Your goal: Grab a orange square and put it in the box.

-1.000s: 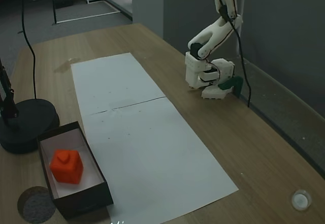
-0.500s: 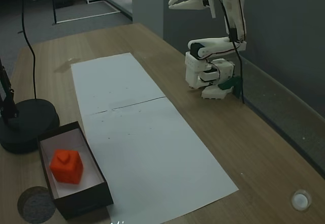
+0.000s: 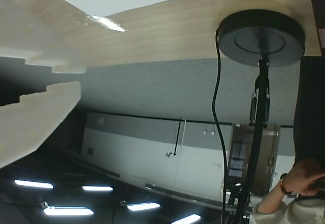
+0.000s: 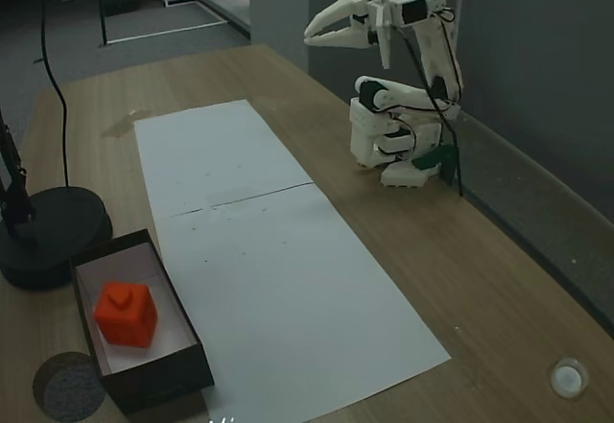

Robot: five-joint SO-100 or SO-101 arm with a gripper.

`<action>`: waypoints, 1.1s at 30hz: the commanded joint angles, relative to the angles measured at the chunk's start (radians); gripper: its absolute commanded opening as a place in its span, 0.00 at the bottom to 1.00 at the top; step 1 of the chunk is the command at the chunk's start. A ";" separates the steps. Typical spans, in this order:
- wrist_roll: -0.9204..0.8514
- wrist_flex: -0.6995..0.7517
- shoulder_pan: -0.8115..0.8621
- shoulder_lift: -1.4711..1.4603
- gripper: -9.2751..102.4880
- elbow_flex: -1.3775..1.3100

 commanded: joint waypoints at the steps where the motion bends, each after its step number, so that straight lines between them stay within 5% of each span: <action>1: 0.006 -0.058 -0.002 0.025 0.08 0.063; 20: 0.006 -0.318 -0.066 0.023 0.08 0.787; 33: 0.006 -0.081 -0.057 0.021 0.08 0.723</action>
